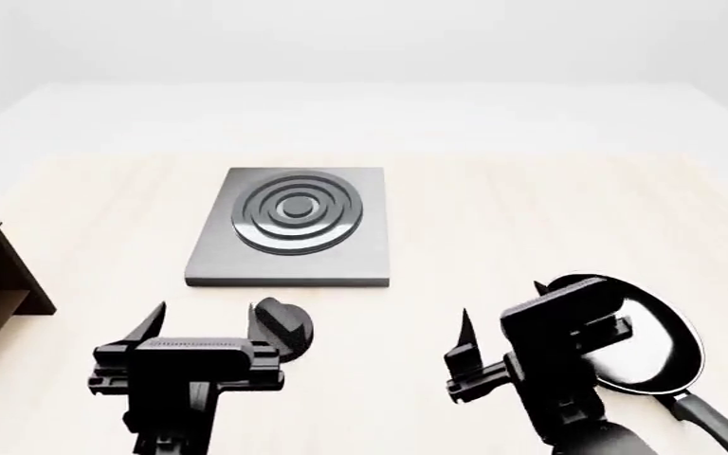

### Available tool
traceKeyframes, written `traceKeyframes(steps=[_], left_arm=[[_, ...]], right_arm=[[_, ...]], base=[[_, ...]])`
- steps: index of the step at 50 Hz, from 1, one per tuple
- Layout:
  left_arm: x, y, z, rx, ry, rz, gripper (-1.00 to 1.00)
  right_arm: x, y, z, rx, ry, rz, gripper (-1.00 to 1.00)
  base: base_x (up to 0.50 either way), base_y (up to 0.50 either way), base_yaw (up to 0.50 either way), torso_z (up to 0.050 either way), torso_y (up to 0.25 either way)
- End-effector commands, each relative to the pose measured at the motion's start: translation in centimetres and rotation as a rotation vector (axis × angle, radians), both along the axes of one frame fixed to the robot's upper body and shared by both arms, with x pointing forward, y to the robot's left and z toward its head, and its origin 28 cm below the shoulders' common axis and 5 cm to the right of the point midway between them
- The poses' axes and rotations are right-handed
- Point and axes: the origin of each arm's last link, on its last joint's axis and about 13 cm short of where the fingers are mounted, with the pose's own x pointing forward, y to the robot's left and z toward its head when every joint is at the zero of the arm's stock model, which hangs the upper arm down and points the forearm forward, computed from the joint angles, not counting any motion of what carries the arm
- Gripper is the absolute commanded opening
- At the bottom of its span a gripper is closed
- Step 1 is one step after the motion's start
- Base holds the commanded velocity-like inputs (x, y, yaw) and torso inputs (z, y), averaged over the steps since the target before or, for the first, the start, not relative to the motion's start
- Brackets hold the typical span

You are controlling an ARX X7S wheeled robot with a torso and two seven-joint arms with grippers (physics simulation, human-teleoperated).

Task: Turn on the stove and put the frying pan on it.

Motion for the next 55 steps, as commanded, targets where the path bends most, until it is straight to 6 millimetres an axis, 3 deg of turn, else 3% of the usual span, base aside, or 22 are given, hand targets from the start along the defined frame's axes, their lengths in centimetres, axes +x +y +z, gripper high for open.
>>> traceKeyframes(steps=[1, 5, 9, 16, 23, 42, 55], left_arm=[[-0.1, 0.6, 0.0, -0.010, -0.004, 0.009, 1.00], [-0.3, 0.7, 0.0, -0.012, -0.009, 0.012, 1.00], [-0.4, 0.7, -0.3, -0.010, -0.007, 0.012, 1.00], [-0.3, 0.6, -0.4, -0.004, -0.008, 0.008, 1.00], [-0.4, 0.6, -0.4, 0.000, -0.009, 0.003, 1.00], [-0.4, 0.5, -0.6, 0.010, -0.007, -0.002, 1.00], [-0.5, 0.5, -0.7, 0.016, -0.007, 0.000, 1.00]], right_arm=[[-0.8, -2.0, 2.8, -0.217, 0.114, 0.004, 1.00], [-1.0, -3.0, 4.1, -0.312, 0.109, -0.004, 1.00], [-1.1, -4.2, 4.6, -0.392, 0.224, -0.054, 1.00], [-0.2, -6.7, 5.7, -0.352, 0.400, -0.161, 1.00], [-0.3, -7.3, 6.1, -0.408, 0.588, -0.118, 1.00], [-1.4, -11.3, 5.0, -0.486, 0.821, -0.247, 1.00], [-1.5, -11.8, 4.2, -0.575, 0.865, -0.279, 1.00]], base=[[0.00, 0.00, 0.00, 0.000, 0.000], [0.00, 0.00, 0.00, 0.000, 0.000], [0.00, 0.00, 0.00, 0.000, 0.000], [0.00, 0.00, 0.00, 0.000, 0.000], [0.00, 0.00, 0.00, 0.000, 0.000], [0.00, 0.00, 0.00, 0.000, 0.000], [0.00, 0.00, 0.00, 0.000, 0.000]])
